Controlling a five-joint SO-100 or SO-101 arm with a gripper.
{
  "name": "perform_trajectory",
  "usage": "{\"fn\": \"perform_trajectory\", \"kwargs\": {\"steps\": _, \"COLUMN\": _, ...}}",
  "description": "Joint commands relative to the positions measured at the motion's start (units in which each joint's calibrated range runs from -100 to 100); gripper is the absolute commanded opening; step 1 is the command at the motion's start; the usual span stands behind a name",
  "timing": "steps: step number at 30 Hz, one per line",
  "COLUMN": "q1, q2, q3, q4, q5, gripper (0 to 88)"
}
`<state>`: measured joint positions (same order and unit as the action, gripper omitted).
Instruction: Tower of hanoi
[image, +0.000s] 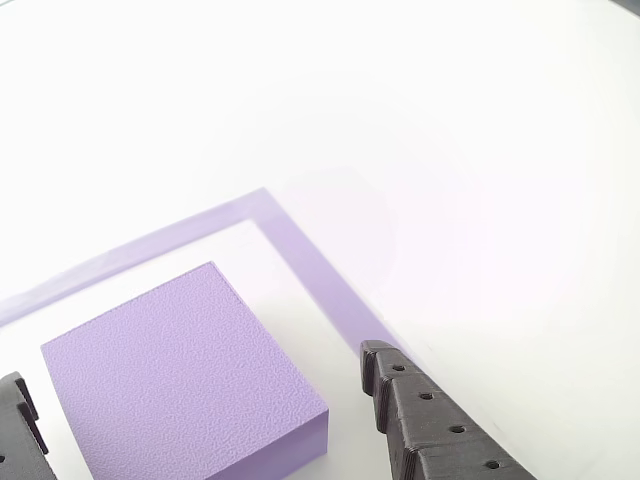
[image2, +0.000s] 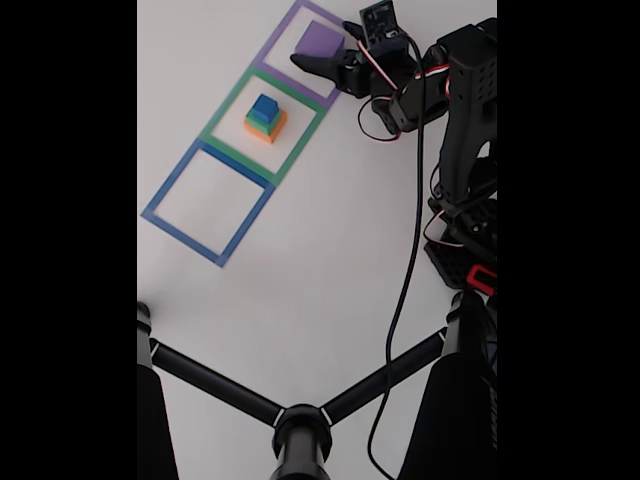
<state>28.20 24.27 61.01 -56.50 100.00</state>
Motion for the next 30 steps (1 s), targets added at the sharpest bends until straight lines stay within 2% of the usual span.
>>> {"fn": "perform_trajectory", "kwargs": {"steps": 1, "q1": -0.88, "q2": -0.41, "q3": -0.92, "q4": -1.07, "q5": 0.00, "gripper": 38.2}}
{"fn": "perform_trajectory", "kwargs": {"steps": 8, "q1": -1.84, "q2": -0.09, "q3": -0.92, "q4": -1.15, "q5": 0.00, "gripper": 37.2}}
{"fn": "perform_trajectory", "kwargs": {"steps": 30, "q1": -2.70, "q2": 0.07, "q3": -0.37, "q4": -1.07, "q5": 0.00, "gripper": 18.1}}
